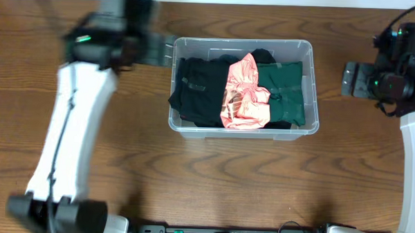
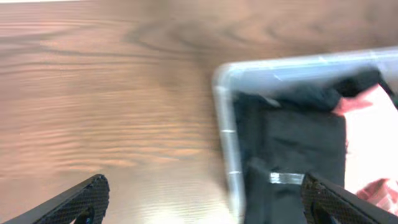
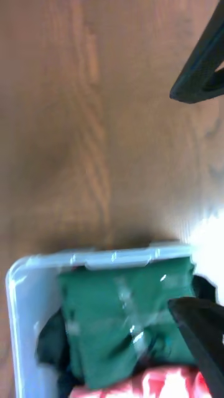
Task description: Pack container
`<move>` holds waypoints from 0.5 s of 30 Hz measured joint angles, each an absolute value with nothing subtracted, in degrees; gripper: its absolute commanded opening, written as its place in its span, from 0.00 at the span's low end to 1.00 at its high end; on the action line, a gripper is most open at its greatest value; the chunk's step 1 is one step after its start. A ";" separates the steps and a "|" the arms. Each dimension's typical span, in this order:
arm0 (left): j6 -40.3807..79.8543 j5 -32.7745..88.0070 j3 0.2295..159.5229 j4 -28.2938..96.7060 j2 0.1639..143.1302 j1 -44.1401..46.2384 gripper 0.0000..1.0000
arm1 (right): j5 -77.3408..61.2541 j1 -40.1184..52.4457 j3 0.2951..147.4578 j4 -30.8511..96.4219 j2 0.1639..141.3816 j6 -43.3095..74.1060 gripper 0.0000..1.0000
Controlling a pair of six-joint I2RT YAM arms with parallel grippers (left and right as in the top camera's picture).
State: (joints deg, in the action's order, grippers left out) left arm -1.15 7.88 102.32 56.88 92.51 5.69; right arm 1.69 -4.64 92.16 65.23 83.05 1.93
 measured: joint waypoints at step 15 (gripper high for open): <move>-1.13 6.42 99.88 63.79 91.22 -6.61 0.98 | -0.34 2.87 91.70 59.90 88.62 0.54 0.99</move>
State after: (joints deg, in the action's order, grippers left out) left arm -1.13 6.42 99.88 63.79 91.22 -6.61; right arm -0.34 2.87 91.70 59.90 88.62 0.54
